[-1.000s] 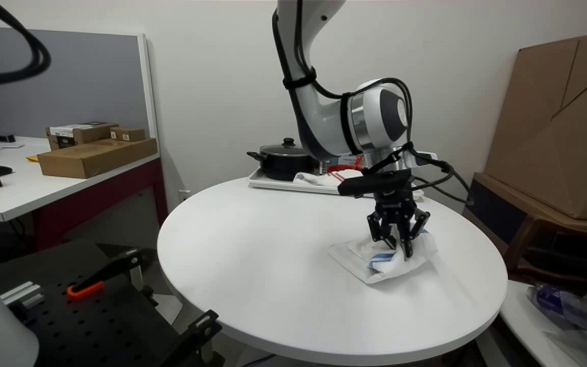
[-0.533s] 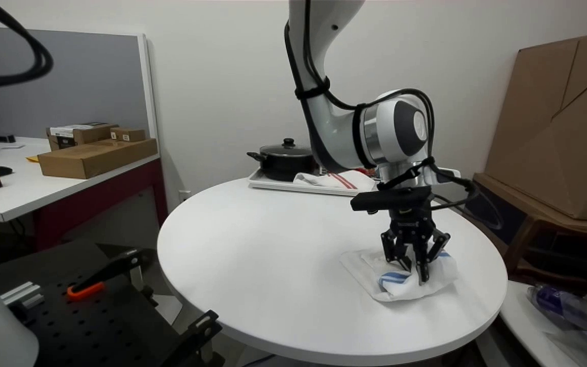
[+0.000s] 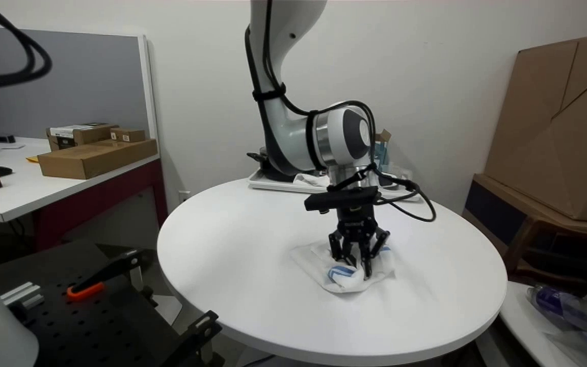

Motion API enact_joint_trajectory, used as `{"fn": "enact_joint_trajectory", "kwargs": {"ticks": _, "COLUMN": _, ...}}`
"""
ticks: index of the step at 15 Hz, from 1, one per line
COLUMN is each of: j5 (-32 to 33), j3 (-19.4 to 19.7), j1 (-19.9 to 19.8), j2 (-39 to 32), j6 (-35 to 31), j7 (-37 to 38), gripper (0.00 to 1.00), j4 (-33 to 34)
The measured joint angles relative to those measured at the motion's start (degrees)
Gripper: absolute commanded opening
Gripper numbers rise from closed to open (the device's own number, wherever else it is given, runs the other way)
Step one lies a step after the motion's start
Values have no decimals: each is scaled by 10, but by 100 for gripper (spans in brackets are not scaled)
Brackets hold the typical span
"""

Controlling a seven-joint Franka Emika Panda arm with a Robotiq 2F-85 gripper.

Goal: Use the white towel to wipe the table

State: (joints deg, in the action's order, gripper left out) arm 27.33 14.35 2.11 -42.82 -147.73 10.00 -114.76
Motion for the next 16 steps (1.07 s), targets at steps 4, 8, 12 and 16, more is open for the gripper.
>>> {"fn": "enact_joint_trajectory", "kwargs": {"ticks": 4, "j5": 33, "j3": -5, "j1": 81, "j2": 13, "j6": -22, "j7": 7, "gripper": 5, "j4": -25}}
{"fn": "enact_joint_trajectory", "kwargs": {"ticks": 8, "j5": 75, "j3": -12, "j1": 167, "j2": 20, "j6": -44, "j7": 32, "gripper": 5, "j4": -26}}
{"fn": "enact_joint_trajectory", "kwargs": {"ticks": 12, "j5": 115, "j3": -30, "j1": 233, "j2": 20, "j6": -55, "j7": 57, "gripper": 5, "j4": -25}}
{"fn": "enact_joint_trajectory", "kwargs": {"ticks": 16, "j5": 162, "j3": -49, "j1": 272, "j2": 13, "j6": -55, "j7": 77, "gripper": 5, "j4": -25}}
